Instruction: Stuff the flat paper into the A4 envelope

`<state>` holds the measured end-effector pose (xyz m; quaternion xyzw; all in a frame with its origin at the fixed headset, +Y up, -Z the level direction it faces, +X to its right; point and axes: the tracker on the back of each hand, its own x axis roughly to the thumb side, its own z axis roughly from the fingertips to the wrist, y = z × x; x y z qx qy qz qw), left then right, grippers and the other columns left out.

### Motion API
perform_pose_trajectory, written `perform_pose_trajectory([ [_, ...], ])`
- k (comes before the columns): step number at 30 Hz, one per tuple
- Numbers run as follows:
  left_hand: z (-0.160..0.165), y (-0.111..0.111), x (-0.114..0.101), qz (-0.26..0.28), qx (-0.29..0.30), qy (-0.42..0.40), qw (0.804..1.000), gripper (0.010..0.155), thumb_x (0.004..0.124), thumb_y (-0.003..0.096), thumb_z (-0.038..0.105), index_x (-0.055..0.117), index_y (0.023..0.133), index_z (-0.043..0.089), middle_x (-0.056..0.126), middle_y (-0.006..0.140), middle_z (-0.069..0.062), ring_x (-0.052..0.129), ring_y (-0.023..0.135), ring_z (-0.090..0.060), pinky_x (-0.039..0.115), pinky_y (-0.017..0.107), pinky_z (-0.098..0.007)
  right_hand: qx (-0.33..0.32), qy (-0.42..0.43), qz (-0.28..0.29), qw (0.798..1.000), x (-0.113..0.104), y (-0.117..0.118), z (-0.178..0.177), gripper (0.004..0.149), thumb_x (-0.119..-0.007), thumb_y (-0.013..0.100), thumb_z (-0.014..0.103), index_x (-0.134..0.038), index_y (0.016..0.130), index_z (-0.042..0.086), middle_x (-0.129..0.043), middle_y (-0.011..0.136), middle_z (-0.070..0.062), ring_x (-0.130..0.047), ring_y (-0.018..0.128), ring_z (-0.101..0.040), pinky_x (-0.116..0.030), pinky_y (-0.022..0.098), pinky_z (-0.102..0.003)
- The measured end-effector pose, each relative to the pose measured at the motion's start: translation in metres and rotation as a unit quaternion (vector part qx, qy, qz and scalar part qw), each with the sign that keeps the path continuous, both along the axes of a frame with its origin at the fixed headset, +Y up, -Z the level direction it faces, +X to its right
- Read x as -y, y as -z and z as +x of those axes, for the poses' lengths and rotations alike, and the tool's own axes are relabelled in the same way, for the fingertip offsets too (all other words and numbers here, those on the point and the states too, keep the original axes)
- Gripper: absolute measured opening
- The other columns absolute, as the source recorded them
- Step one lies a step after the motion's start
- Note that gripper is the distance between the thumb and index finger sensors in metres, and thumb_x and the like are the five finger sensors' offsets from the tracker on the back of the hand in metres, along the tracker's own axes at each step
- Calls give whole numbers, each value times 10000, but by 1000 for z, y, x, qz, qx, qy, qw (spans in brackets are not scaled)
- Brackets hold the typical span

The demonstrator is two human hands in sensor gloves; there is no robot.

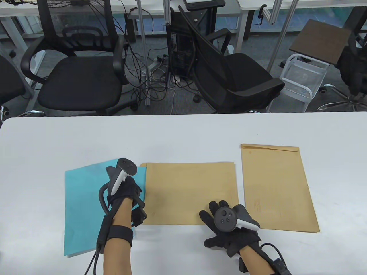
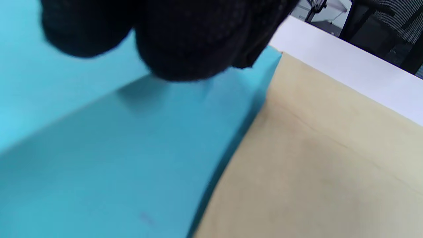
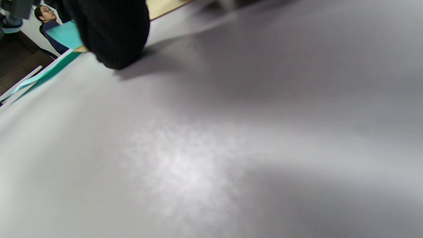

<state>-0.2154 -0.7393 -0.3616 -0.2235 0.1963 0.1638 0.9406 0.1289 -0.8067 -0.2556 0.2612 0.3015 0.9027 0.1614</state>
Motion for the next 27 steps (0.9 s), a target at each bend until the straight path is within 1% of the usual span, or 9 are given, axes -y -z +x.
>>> perform_pose_trajectory([
  [3, 1, -1, 4, -3, -3, -4, 1000, 668, 849, 441, 267, 641, 1012, -8, 969, 696, -157, 983, 215, -100, 865, 233, -326, 0, 1, -1, 1000, 0, 0, 0, 951, -772, 538, 451, -124, 1178, 181, 103, 1124, -236, 163, 935, -580, 44, 546, -797],
  [5, 3, -2, 4, 18, 6, 21, 1000, 674, 852, 434, 255, 631, 1007, -23, 973, 677, -162, 973, 193, -105, 862, 221, -329, 2, 2, -1, 1000, 0, 0, 1, 952, -776, 536, 450, -127, 1179, 183, 103, 1125, -235, 160, 937, -579, 42, 547, -796],
  [7, 4, -3, 4, 22, 19, 45, 999, 686, 844, 438, 259, 603, 1013, -29, 965, 685, -151, 970, 192, -96, 863, 225, -324, 7, 7, 5, 1000, -2, 1, 2, 947, -784, 531, 448, -149, 1182, 183, 82, 1130, -242, 138, 944, -580, 27, 552, -796],
  [9, 3, -4, 3, 35, 17, 43, 998, 685, 840, 438, 259, 602, 1009, -34, 963, 685, -148, 968, 189, -96, 864, 223, -325, 11, 11, 5, 1000, -2, 2, 3, 945, -783, 531, 453, -160, 1185, 177, 73, 1133, -242, 129, 950, -580, 22, 558, -795],
  [13, 1, -5, 2, 45, 11, 34, 998, 682, 839, 436, 253, 603, 1006, -39, 963, 680, -154, 964, 181, -103, 861, 218, -330, 31, -21, 41, 998, -7, 3, 9, 973, -783, 518, 496, -171, 1187, 141, 40, 1129, -285, 70, 964, -609, -40, 570, -817],
  [16, -1, -6, 1, 44, 13, 47, 998, 670, 837, 438, 254, 615, 1001, -34, 965, 677, -151, 963, 178, -101, 861, 216, -329, 40, -34, 49, 997, -7, 3, 12, 981, -773, 520, 515, -159, 1185, 135, 43, 1123, -296, 71, 949, -631, -53, 566, -826],
  [20, -5, -6, -1, 38, 12, 44, 998, 649, 825, 438, 240, 633, 999, -27, 962, 682, -157, 961, 181, -104, 859, 220, -333, 42, -31, 29, 998, -4, 4, 14, 986, -752, 528, 542, -134, 1179, 134, 32, 1121, -304, 57, 937, -633, -59, 564, -825],
  [22, -6, -6, -1, 26, 13, 29, 999, 605, 791, 452, 226, 662, 1002, 10, 942, 707, -156, 953, 197, -105, 854, 237, -340, 35, -23, 16, 999, -4, 4, 12, 993, -754, 529, 538, -120, 1175, 129, 54, 1113, -297, 90, 921, -629, -30, 560, -815],
  [27, -8, -1, 0, 3, 19, -6, 1000, 550, 735, 478, 203, 690, 1014, 89, 899, 749, -164, 933, 226, -108, 844, 270, -356, 17, -21, 11, 1000, -4, 4, 11, 1001, -759, 524, 537, -118, 1176, 130, 68, 1111, -296, 103, 914, -631, -22, 570, -804],
])
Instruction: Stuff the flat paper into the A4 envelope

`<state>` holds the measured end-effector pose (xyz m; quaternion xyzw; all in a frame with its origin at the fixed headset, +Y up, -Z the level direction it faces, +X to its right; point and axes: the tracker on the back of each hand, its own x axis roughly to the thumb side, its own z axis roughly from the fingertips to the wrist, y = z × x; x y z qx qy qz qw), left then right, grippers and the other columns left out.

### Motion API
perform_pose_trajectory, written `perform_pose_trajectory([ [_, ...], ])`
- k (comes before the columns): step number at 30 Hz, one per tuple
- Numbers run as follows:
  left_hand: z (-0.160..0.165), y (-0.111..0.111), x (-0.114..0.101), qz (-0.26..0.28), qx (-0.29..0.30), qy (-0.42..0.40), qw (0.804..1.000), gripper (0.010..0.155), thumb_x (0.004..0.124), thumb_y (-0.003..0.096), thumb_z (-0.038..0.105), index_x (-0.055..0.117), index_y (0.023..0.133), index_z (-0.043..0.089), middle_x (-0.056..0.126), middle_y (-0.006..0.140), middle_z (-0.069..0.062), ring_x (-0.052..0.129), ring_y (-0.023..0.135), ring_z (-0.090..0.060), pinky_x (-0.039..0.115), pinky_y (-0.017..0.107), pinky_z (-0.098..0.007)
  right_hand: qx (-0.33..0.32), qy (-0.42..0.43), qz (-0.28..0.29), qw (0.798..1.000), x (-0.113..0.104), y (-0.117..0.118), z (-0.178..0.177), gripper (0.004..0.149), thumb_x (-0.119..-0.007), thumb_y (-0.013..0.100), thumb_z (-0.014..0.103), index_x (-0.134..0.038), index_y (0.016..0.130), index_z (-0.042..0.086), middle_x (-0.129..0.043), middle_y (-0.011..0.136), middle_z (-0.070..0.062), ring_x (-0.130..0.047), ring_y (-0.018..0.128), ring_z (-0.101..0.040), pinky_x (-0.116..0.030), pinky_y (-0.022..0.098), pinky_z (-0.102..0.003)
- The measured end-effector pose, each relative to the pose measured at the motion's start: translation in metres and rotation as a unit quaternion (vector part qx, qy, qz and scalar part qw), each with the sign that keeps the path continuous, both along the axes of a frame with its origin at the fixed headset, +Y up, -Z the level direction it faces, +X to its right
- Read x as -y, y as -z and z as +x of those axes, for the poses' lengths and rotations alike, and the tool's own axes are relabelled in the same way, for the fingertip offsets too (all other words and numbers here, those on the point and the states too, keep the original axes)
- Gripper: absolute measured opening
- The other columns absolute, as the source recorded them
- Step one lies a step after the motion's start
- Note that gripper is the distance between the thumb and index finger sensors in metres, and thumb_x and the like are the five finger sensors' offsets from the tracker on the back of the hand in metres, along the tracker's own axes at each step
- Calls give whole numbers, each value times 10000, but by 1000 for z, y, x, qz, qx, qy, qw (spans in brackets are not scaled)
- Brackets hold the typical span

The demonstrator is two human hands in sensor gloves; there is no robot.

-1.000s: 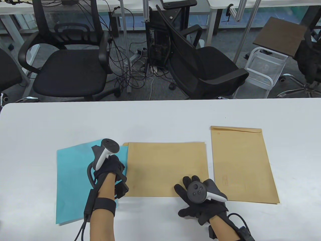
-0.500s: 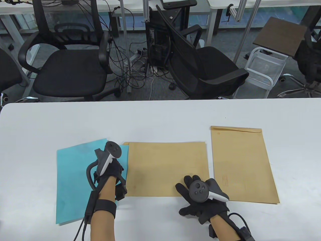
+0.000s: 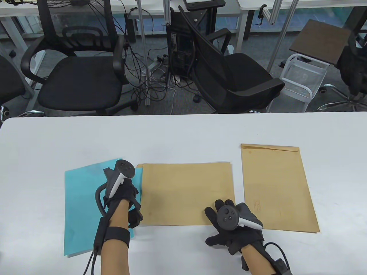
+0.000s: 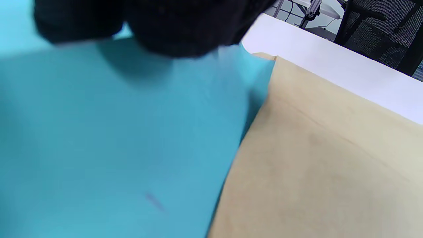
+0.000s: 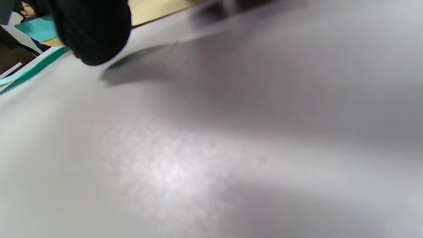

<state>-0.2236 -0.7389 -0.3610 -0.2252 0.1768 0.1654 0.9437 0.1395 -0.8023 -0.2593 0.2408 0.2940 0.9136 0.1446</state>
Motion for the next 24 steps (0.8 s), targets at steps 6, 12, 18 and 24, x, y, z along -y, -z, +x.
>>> perform_pose_trajectory([
  [6, -13, 2, -1, -14, 10, -72, 997, 558, 726, 477, 200, 670, 1021, 92, 898, 750, -161, 928, 225, -103, 843, 274, -361, 6, 3, 1, 1000, 0, 1, 4, 979, -767, 524, 523, -140, 1179, 153, 59, 1125, -265, 103, 934, -603, -13, 573, -798],
  [12, -29, 3, -7, -39, 17, -100, 994, 565, 733, 477, 194, 662, 1026, 84, 900, 754, -160, 926, 219, -118, 839, 277, -371, 6, 1, -1, 1000, 0, 1, 4, 965, -773, 523, 517, -145, 1173, 180, 62, 1131, -235, 113, 947, -575, -4, 572, -795],
  [18, -33, 2, -8, -39, 28, -79, 996, 568, 735, 475, 199, 660, 1026, 84, 901, 757, -152, 927, 218, -115, 841, 279, -368, 5, -2, 0, 1000, 0, 1, 4, 957, -773, 522, 517, -148, 1171, 196, 59, 1137, -212, 114, 958, -557, -4, 573, -794],
  [24, -29, 3, 0, -41, 33, -96, 994, 571, 731, 474, 199, 654, 1027, 85, 901, 755, -151, 924, 218, -113, 840, 281, -367, 4, 0, -1, 1000, 0, 1, 4, 962, -775, 520, 514, -143, 1172, 196, 61, 1137, -214, 114, 959, -556, -1, 574, -791],
])
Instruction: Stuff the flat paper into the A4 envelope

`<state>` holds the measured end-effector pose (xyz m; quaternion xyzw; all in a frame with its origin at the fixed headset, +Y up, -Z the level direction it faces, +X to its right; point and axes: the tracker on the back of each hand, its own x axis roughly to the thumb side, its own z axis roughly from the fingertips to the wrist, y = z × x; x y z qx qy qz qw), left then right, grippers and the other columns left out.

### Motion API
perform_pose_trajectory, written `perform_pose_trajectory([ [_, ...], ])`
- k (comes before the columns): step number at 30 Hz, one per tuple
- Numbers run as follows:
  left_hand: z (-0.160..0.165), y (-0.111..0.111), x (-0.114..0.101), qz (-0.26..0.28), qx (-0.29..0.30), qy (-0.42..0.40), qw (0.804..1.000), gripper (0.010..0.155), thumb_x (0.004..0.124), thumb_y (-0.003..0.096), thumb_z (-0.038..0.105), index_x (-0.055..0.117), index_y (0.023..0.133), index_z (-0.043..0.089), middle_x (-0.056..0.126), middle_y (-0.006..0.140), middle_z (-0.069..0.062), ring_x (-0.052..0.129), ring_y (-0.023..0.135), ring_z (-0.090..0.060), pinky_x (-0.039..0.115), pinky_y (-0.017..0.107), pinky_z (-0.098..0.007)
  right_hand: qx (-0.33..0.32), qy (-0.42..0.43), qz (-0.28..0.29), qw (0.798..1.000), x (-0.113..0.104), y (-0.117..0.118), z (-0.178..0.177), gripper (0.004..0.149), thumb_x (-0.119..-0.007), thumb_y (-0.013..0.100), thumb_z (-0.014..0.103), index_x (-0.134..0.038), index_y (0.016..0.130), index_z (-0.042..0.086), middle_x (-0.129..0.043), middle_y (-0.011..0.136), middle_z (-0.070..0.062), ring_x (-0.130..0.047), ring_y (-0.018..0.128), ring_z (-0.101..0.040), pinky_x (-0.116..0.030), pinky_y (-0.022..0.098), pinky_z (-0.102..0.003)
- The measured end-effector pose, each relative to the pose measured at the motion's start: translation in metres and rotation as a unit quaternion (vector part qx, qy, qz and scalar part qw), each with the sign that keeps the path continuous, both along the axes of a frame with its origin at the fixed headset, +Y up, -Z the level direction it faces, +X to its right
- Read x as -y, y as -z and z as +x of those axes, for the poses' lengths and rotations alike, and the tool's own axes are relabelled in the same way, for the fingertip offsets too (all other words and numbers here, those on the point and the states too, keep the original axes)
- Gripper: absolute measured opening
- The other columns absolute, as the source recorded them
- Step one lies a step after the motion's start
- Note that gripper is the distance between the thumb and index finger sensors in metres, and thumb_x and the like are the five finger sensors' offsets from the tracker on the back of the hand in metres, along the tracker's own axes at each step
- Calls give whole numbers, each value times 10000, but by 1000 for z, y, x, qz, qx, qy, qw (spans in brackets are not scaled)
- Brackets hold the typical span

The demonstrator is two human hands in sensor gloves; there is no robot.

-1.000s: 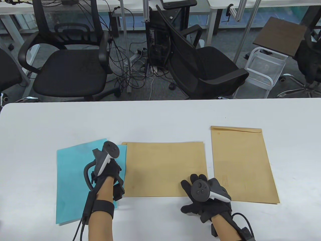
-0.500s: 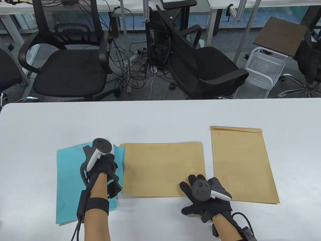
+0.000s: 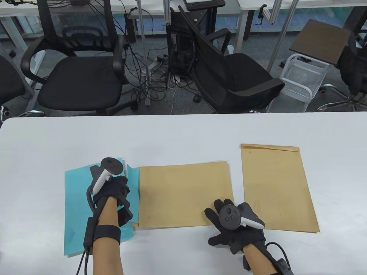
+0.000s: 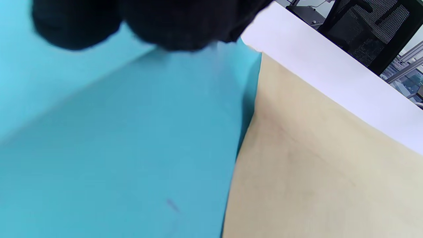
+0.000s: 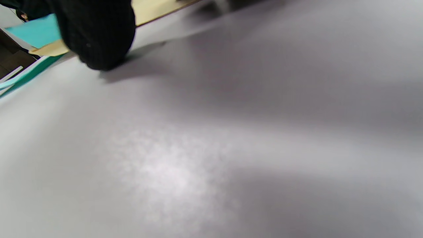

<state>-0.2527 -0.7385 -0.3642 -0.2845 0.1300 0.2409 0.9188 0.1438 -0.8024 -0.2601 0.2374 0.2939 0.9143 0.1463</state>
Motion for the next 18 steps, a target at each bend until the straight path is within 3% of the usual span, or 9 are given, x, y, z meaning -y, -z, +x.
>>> perform_pose_trajectory([
  [11, 4, 1, 6, -19, 12, -90, 996, 578, 724, 481, 205, 630, 1039, 87, 894, 771, -140, 922, 226, -110, 839, 290, -362, 0, 11, 0, 1000, 1, 0, 1, 967, -776, 521, 508, -147, 1178, 181, 60, 1137, -225, 112, 955, -563, 4, 570, -790],
  [18, 11, 3, 12, -29, 17, -80, 996, 581, 720, 484, 209, 621, 1041, 77, 893, 772, -138, 921, 227, -107, 839, 291, -359, -1, 9, 0, 1000, 1, 0, 2, 969, -777, 521, 506, -143, 1176, 180, 62, 1134, -228, 115, 953, -563, 5, 569, -790],
])
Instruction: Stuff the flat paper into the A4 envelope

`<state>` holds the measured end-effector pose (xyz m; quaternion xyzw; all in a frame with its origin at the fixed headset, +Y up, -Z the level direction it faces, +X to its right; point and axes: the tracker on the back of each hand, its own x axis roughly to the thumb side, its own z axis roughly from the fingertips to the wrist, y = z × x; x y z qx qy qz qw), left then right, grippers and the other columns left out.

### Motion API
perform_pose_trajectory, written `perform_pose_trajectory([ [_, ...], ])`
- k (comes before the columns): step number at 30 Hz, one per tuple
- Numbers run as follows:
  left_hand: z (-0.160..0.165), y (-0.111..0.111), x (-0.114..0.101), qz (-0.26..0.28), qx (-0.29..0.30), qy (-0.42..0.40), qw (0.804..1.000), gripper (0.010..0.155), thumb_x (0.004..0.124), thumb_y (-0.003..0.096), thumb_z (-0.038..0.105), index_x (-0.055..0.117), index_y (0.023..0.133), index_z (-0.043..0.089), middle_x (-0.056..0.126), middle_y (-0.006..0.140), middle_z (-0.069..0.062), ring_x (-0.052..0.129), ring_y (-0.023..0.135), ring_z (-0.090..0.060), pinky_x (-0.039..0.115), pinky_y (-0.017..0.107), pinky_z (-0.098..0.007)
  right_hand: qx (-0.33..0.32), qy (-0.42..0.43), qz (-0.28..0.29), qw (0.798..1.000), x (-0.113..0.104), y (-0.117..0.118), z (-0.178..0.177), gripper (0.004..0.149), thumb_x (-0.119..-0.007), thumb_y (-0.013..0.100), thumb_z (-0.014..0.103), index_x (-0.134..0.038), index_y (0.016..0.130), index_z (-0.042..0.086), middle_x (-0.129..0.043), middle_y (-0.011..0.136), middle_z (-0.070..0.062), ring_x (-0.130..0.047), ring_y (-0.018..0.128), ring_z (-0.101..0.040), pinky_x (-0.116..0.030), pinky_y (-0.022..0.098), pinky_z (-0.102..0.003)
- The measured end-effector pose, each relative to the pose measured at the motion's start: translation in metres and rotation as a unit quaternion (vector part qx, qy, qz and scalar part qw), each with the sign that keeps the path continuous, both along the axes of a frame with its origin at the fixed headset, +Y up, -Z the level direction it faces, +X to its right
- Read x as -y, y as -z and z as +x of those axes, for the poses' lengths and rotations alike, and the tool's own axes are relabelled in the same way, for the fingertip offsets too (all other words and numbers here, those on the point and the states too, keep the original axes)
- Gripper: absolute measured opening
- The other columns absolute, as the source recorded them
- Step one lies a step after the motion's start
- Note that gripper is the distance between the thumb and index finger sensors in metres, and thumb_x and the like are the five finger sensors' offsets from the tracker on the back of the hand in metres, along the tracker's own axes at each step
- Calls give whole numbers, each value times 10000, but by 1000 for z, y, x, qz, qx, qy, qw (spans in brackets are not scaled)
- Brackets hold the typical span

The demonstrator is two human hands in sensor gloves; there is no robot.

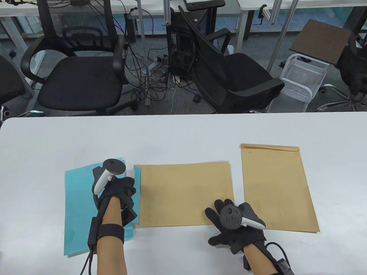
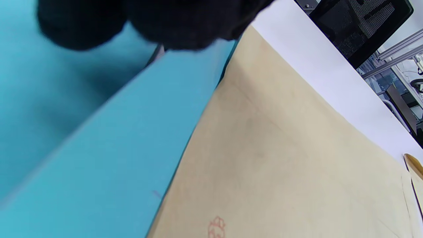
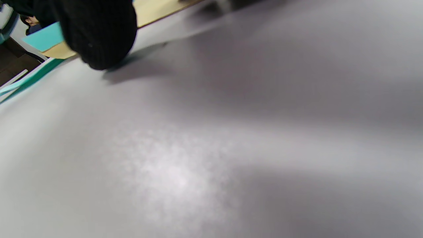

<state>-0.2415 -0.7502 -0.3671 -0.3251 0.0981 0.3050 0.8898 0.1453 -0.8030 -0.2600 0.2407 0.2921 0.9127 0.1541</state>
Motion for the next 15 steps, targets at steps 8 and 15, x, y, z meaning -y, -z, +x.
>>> perform_pose_trajectory([
  [8, 29, -1, 3, 53, 19, 176, 983, 588, 753, 481, 232, 632, 1025, 43, 921, 738, -135, 932, 223, -113, 841, 277, -361, 0, -5, -1, 1000, 0, 0, 0, 970, -776, 522, 506, -135, 1174, 181, 68, 1130, -228, 119, 950, -566, 4, 569, -792],
  [15, 44, 0, -1, 16, 67, 262, 963, 721, 776, 478, 405, 585, 1083, 62, 842, 846, -203, 935, 317, -147, 822, 325, -385, 1, 6, 1, 1000, -1, 0, 0, 966, -774, 523, 507, -150, 1180, 172, 55, 1135, -235, 109, 953, -570, 1, 568, -793],
])
